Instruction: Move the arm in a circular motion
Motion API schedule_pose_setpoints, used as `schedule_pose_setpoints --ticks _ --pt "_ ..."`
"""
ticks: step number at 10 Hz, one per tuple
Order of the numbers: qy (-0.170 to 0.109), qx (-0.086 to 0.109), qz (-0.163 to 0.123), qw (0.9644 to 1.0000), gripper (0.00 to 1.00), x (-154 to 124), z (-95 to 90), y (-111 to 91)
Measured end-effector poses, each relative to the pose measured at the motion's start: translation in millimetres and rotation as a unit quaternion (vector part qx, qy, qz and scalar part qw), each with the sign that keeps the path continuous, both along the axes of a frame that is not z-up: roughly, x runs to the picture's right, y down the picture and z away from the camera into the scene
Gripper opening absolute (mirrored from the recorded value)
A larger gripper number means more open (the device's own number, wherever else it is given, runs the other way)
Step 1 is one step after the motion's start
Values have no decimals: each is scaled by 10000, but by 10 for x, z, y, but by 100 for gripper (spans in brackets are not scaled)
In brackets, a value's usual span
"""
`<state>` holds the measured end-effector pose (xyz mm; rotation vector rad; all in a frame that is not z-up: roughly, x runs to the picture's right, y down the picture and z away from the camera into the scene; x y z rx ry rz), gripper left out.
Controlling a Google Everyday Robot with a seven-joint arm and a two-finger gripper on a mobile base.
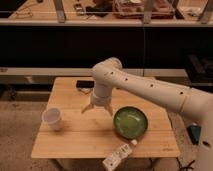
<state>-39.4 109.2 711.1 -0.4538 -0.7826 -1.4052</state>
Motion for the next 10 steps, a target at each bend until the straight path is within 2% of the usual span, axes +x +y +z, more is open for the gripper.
schedule_pose_setpoints --ticks 1,3,4,5,7,8,9,10 --pt "24 29 7 10000 80 16 21 -16" --pt "179 189 -5 9997 80 216 255 -119" --pt "237 298 -96 9992 80 343 442 -214" --pt "304 473 -271 9980 80 500 697 -385" --pt "410 732 -570 9948 80 687 970 -686" --pt "483 966 -735 9914 80 777 1106 -974" --pt "676 1128 -858 9876 80 973 1183 -1222" --pt "878 1175 -903 9851 80 1168 1185 -1340"
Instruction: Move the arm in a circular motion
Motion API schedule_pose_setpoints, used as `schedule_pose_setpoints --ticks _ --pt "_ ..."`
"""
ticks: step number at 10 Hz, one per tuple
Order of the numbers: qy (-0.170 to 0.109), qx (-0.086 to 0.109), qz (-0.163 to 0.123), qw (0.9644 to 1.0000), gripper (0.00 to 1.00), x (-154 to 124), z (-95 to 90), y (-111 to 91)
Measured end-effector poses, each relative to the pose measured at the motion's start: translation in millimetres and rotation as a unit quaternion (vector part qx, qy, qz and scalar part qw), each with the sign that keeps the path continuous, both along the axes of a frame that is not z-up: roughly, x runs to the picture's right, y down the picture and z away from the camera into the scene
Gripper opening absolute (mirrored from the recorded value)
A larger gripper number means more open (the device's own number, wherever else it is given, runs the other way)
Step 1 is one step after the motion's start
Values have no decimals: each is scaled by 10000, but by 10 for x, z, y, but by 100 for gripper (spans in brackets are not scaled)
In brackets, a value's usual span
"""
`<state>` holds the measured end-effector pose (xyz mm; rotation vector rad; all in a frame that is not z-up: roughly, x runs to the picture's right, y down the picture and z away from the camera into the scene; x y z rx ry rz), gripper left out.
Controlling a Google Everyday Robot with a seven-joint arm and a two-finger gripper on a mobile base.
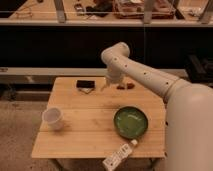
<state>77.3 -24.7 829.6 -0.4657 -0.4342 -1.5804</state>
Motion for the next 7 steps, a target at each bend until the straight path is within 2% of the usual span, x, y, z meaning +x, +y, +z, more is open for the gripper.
schedule_pose_setpoints --ticks 1,2,3,4,5,6,7 --pt "278 14 29 9996 80 280 -47 -78" --pt "666 -57 192 9976 80 663 -163 -52" --pt "930 -139 370 9949 80 927 -276 34" --pt "1218 -261 710 9897 80 1226 -456 210" --pt "1432 -367 1148 9823 80 1470 -701 439" --pt "1493 -399 1395 9781 80 1560 -833 560" --pt "1529 -453 1761 9714 80 1618 -1046 782"
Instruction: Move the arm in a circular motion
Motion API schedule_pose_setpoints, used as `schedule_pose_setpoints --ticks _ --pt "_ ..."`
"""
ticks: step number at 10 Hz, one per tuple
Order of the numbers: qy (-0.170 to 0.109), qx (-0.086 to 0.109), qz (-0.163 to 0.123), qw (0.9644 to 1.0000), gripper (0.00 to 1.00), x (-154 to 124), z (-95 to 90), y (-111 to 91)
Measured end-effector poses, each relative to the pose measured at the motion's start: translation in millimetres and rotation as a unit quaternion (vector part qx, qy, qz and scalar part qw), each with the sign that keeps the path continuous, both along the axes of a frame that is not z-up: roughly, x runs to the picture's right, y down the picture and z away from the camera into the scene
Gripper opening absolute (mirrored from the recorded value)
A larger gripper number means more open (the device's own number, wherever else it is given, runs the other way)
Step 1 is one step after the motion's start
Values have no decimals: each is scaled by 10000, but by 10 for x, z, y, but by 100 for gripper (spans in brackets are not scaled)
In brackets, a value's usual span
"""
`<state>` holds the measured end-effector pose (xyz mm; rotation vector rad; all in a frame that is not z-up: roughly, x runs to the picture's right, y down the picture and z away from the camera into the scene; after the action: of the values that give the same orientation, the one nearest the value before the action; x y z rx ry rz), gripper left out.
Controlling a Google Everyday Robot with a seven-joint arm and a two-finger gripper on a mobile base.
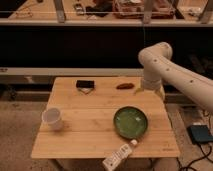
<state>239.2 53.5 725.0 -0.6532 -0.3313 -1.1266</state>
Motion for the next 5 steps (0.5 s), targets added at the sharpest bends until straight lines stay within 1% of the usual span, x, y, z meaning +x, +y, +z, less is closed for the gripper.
schedule_pose_setpoints --ticks 1,2,3,4,5 --pt "-52 -2 236 9997 80 -79 -165 196" --pt "-145 -28 334 9993 80 -227 -303 380" --pt "-273 -68 310 9991 80 -430 -400 519" --pt "-502 -165 155 9985 80 -785 -520 726" --pt "-729 -258 -45 9970 80 -1105 -586 877"
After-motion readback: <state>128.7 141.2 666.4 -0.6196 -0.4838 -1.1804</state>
